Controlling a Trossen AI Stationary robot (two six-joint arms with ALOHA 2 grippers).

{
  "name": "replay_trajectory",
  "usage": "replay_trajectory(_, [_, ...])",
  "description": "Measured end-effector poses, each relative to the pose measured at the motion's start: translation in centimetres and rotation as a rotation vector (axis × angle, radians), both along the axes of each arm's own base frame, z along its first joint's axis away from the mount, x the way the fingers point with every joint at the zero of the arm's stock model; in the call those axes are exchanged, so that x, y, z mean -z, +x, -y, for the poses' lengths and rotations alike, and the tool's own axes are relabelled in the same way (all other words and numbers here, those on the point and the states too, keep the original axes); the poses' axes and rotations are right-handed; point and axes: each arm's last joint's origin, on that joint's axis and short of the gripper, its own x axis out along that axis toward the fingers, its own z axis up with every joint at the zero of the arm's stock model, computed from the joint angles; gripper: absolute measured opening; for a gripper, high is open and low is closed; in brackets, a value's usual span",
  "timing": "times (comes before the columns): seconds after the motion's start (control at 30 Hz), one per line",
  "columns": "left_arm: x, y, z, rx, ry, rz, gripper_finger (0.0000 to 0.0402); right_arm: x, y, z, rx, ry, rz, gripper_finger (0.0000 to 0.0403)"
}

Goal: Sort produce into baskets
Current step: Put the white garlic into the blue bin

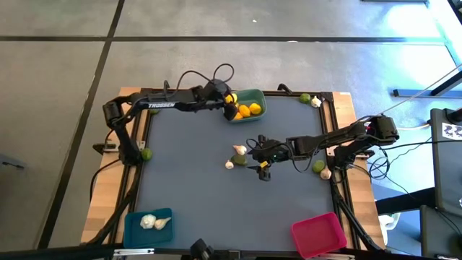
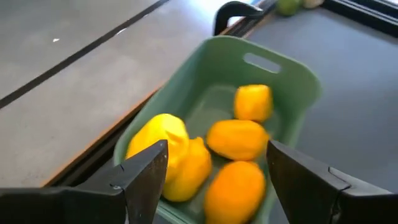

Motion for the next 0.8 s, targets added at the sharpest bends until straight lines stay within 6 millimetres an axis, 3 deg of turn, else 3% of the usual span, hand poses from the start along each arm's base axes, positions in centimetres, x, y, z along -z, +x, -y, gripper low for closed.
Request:
replay_trajectory(0.33, [-2.0,0.4,4.5,0.141,0.022,-0.027,0.0265,0.0,0.0,0.0,0.000,0.000,0.003,0.0287])
replay_trajectory(0.8, [-1.4,1.5,11.5,0.366,0.031,-0.123,0.0265,-0.1,0.1,0.0,0.003,0.006,0.018,0.0287])
